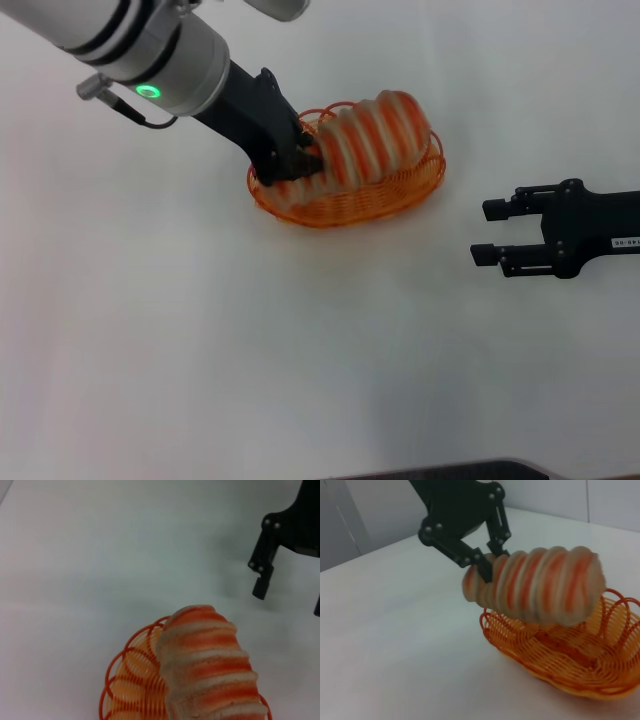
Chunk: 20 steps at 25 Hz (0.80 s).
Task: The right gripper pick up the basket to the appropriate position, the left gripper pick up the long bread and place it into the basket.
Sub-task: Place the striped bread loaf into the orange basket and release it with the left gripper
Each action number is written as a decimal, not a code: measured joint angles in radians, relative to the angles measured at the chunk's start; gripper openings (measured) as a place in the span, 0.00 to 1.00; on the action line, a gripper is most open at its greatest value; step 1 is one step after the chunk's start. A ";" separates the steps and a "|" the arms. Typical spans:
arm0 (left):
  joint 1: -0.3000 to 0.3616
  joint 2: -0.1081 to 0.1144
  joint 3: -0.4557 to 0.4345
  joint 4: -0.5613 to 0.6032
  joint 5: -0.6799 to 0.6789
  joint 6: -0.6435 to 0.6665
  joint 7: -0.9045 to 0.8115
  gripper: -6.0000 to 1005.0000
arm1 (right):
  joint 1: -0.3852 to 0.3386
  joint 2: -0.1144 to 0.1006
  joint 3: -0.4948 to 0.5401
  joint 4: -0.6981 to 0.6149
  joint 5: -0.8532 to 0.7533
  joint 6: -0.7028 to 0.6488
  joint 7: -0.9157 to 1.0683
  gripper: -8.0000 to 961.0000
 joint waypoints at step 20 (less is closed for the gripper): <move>0.034 0.004 0.143 -0.022 -0.010 -0.202 -0.158 0.27 | 0.006 -0.001 -0.006 0.000 -0.021 0.013 0.011 0.72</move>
